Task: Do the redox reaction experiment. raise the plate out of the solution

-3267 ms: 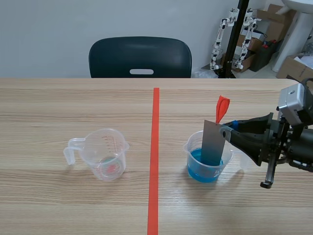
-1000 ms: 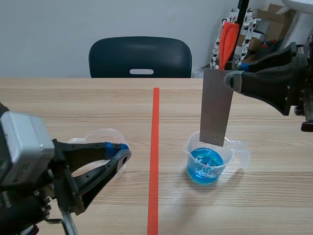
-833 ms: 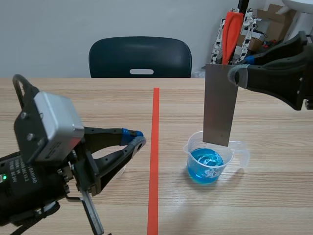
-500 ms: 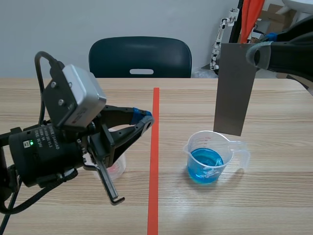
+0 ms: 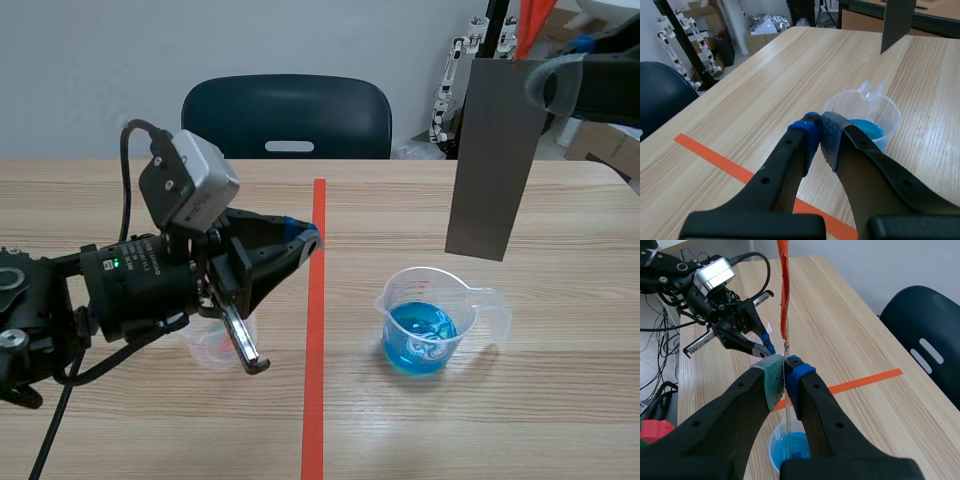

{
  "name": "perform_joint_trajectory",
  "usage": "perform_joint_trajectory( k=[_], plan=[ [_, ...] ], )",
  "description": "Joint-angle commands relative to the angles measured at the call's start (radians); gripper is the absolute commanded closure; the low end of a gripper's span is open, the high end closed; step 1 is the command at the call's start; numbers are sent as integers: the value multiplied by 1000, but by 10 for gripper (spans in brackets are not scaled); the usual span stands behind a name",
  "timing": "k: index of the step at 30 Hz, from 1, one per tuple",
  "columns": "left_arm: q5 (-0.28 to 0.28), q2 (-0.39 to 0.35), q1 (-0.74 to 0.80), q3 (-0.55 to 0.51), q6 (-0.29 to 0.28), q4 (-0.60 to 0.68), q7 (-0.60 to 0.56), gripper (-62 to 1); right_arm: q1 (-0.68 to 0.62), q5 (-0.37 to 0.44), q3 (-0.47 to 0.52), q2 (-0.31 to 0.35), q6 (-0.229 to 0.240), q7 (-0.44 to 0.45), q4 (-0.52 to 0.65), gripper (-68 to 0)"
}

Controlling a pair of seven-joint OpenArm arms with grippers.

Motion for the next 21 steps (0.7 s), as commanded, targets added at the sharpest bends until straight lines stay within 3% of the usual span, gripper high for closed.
perform_joint_trajectory(
  k=[1,6,21],
  plan=[
    [-10,6,-12,4,-8,13,-13,-32,12,15,8,9,8,21,5,-7],
    [-8,24,-50,19,-59,3,-10,-32,12,14,8,19,8,39,5,-7],
    [2,55,-85,61,-63,3,39,-32,12,-15,8,19,8,59,5,-6]
  ],
)
